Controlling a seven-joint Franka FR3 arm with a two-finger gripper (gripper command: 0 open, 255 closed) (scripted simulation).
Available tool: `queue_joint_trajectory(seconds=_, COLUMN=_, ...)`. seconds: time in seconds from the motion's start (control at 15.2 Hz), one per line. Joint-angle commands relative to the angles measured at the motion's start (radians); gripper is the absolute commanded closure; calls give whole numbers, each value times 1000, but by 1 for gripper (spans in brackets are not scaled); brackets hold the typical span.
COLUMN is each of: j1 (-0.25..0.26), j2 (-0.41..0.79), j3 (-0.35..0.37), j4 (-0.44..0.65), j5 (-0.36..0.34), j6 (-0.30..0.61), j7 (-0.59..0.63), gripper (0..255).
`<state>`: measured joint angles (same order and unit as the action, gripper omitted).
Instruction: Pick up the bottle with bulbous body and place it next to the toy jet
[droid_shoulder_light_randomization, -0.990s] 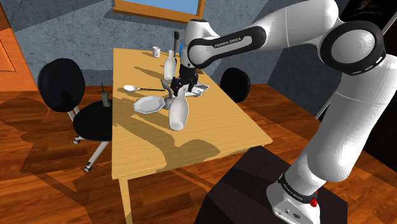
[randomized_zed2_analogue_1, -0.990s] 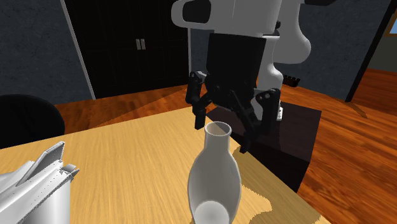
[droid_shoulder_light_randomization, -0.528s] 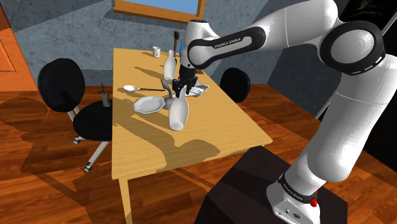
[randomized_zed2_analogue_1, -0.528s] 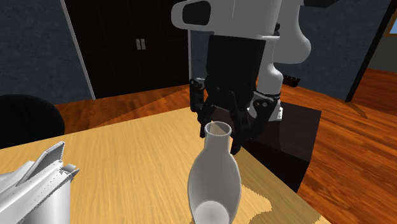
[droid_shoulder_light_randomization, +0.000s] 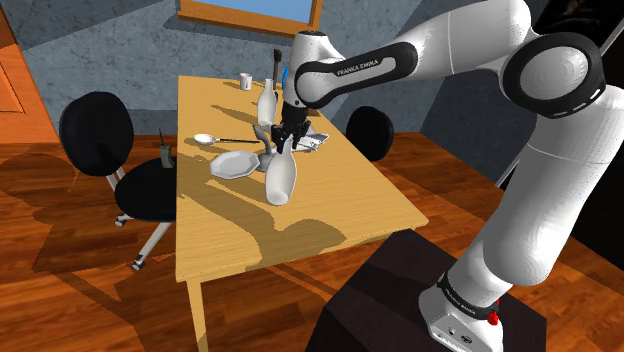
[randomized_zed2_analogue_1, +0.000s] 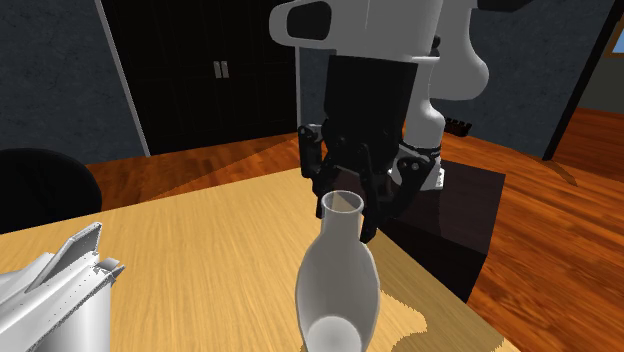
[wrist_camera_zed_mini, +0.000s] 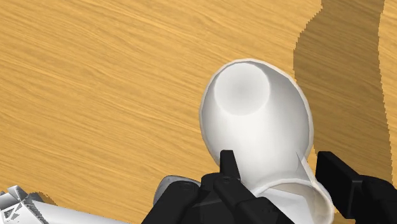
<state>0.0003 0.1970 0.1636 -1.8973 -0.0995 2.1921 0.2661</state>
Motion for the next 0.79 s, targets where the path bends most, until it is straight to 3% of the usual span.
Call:
queue_joint_trajectory(seconds=0.0, j1=0, j2=0, j3=0, j4=0, j5=0, j6=0, j7=0, gripper=255)
queue_joint_trajectory(seconds=0.73, j1=-1, j2=-44, j3=3, j4=93, j5=15, j6=-136, j7=-15, gripper=255)
